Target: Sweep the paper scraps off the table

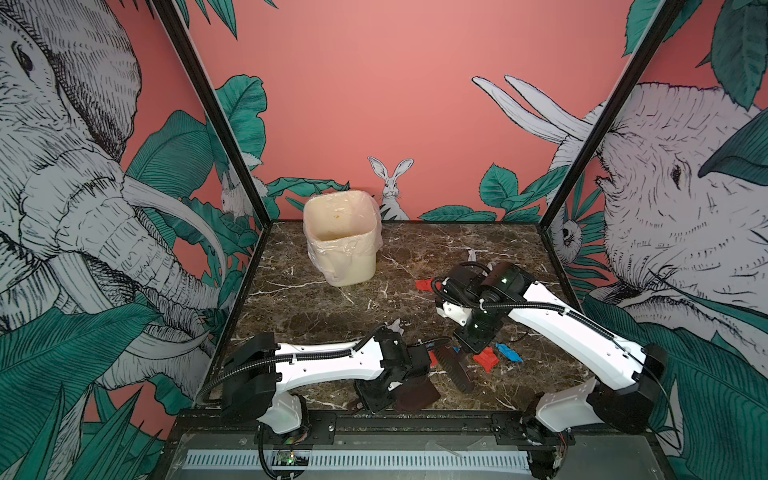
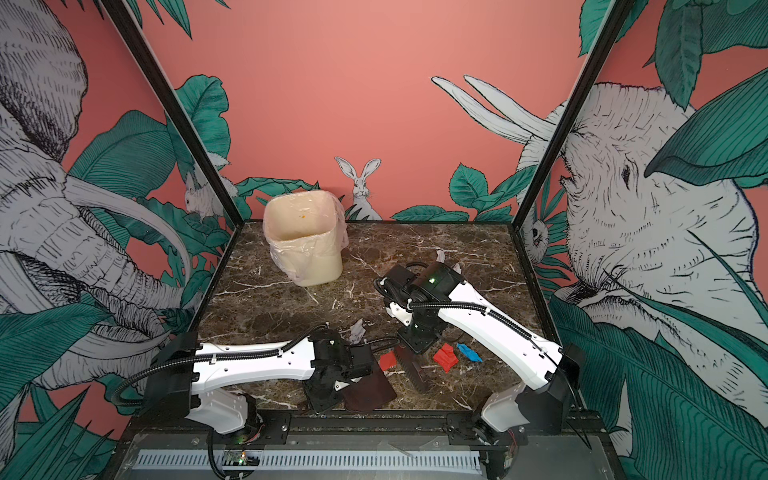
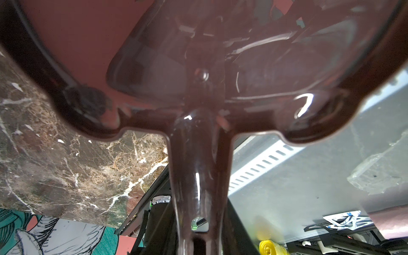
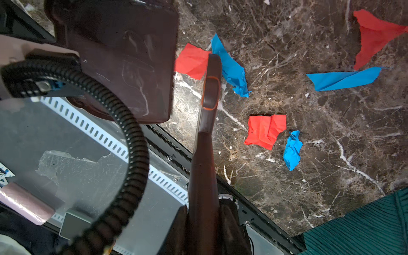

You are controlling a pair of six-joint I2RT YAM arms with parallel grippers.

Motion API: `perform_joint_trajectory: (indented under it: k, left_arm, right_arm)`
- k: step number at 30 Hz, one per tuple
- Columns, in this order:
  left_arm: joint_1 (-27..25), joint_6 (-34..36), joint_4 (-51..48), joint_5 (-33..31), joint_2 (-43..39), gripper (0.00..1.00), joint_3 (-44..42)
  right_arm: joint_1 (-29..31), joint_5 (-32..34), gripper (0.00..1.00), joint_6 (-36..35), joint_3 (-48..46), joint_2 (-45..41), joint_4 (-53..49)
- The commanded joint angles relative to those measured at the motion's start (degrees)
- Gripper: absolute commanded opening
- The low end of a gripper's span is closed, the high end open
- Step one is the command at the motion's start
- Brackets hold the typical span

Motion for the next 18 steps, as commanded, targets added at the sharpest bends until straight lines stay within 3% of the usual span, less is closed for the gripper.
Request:
perform_joint_trajectory:
  k: [1, 12, 18]
  left_arm:
    - [-0.4, 0.2, -1.2, 0.8, -0.6, 0.0, 0.1]
    - [-0.4, -0.2, -1.7, 1.2, -1.5, 0.0, 0.5]
    - [-0.4, -0.4, -2.0, 1.5, -1.6, 0.0, 1.0]
  right_arm:
    - [0.3, 3.3, 0.0, 0.8, 1.2, 0.9, -0.9]
    - [-0.9, 7.4, 0.0, -0.9, 10.1, 0.7, -5.9]
    - [-4.4, 11.3, 0.0, -2.5, 9.2, 0.3, -6.3]
